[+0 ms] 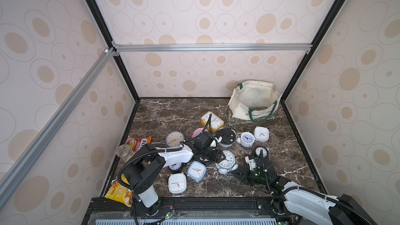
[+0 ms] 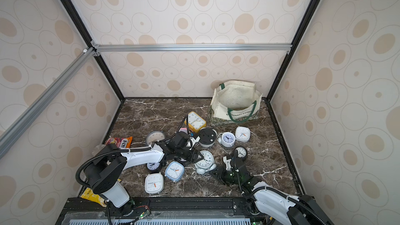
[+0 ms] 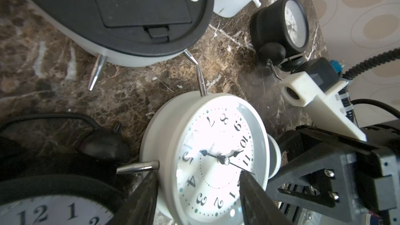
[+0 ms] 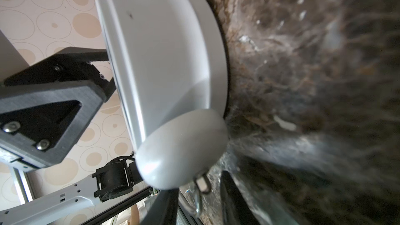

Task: Put the alarm clock into the canvas bag
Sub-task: Pick up the alarm from the center of the board.

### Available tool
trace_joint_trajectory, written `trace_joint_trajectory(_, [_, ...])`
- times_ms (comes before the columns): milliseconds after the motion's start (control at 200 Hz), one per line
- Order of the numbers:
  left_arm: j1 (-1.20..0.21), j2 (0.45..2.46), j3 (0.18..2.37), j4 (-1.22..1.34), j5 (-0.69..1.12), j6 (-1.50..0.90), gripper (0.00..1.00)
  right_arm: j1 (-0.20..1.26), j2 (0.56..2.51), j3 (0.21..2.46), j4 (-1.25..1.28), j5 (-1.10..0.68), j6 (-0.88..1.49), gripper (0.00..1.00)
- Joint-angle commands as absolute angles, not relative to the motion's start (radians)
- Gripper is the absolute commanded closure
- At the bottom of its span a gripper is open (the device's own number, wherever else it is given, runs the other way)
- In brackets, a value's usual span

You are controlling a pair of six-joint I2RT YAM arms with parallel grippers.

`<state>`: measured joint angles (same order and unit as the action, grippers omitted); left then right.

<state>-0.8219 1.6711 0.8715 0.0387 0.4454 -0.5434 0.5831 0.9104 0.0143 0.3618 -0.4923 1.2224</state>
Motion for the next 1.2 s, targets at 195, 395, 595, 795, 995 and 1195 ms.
trace_joint_trajectory(195, [-0.828,1.688,0.853,0.032,0.456,-0.566,0.4,0.601,0.949,-0.007,0.5,-0.455,1.231,0.79])
trace_joint_trajectory(395, [-0.83,1.687,0.86,0.033,0.46,-0.573,0.4,0.604,0.939,0.0,0.49,-0.453,1.227,0.9])
trace_joint_trajectory(595, [-0.829,1.665,0.923,-0.011,0.462,-0.554,0.39,0.604,0.867,0.044,0.407,-0.445,1.231,1.0])
trace_joint_trajectory(795, [-0.827,1.614,1.054,-0.09,0.428,-0.513,0.29,0.604,0.657,0.12,0.134,-0.364,1.214,1.0])
trace_joint_trajectory(995, [-0.811,1.514,1.258,-0.181,0.337,-0.454,0.02,0.603,0.508,0.24,-0.08,-0.253,1.147,1.0])
trace_joint_trajectory(1195, [-0.725,1.314,1.287,-0.143,0.285,-0.478,0.02,0.601,0.677,0.469,-0.055,-0.26,1.015,1.0])
